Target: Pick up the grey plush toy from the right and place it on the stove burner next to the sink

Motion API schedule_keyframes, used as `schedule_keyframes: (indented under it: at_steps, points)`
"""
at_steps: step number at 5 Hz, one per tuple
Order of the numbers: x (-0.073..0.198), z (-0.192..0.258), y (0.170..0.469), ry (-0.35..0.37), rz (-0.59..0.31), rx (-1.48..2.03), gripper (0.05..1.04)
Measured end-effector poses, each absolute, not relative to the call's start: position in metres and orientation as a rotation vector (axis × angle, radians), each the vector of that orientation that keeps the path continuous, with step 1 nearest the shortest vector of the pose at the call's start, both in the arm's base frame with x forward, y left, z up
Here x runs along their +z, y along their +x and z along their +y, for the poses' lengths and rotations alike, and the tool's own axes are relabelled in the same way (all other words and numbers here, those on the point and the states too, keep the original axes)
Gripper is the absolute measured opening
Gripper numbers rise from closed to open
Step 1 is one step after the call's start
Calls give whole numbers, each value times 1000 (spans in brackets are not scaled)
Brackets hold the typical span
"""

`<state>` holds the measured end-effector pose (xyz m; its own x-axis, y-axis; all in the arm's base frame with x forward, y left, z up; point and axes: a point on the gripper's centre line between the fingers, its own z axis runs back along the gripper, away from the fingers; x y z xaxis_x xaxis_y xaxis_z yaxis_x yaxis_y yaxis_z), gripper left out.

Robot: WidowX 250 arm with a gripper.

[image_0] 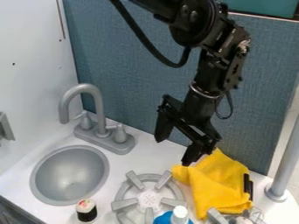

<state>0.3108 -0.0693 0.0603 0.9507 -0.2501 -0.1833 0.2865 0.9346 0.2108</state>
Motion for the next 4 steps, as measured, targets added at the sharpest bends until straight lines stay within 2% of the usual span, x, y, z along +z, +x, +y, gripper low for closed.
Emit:
schedule_keyframes:
  at_steps: [1, 3, 4]
  points:
    - [49, -70, 308, 238, 187, -281, 1009]
    - [20, -152, 310, 98, 132, -455, 1009]
    - [-1, -179, 315, 59, 151, -498, 1009]
